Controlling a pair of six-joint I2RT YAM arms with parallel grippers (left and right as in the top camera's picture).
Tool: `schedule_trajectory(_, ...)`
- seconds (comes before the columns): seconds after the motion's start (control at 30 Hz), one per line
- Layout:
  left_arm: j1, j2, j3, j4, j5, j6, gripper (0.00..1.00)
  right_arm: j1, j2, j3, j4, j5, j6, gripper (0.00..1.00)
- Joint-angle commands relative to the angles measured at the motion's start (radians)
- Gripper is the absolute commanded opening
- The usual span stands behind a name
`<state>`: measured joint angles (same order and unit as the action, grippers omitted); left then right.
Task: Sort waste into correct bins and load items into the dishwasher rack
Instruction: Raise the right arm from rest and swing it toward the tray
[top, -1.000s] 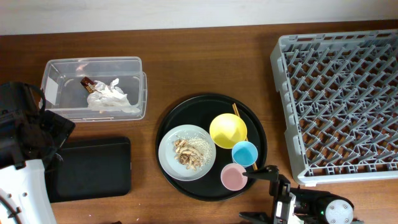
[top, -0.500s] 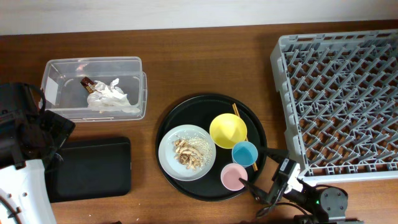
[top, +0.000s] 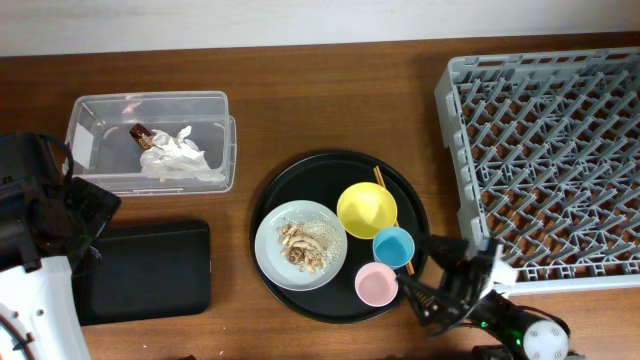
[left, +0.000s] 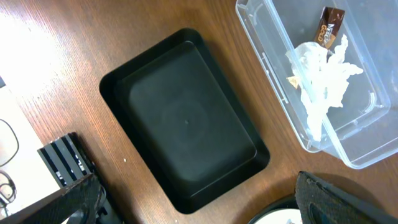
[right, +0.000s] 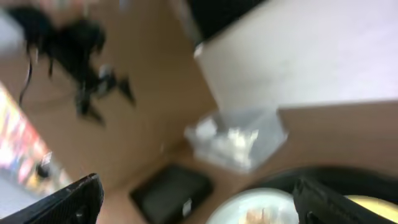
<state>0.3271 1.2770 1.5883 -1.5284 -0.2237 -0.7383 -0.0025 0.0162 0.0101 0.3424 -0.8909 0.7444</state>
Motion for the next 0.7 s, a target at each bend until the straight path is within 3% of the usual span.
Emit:
schedule_trajectory(0.0, 0.005, -0.013, -0.003, -0.002, 0.0, -0.01, 0.99, -0.005, -0.005, 0.021, 0.052, 0.252, 0.242, 0.98)
schedule_trajectory(0.07, 0.005, -0.013, -0.003, -0.002, 0.0, -0.01, 0.99, -0.005, -0.004, 0.069, 0.052, 0.337, 0.323, 0.98)
schedule_trajectory(0.17, 0.005, -0.013, -0.003, -0.002, 0.0, -0.01, 0.99, -0.005, 0.003, 0.168, 0.051, 0.355, 0.326, 0.98)
schedule_trajectory(0.3, 0.005, -0.013, -0.003, -0.002, 0.0, -0.009, 0.99, -0.005, 0.083, 0.363, -0.033, 0.354, 0.167, 0.98)
schedule_trajectory(0.67, 0.005, -0.013, -0.003, -0.002, 0.0, -0.01, 0.99, -0.004, 0.61, 1.12, -0.966, 0.164, -0.378, 0.98)
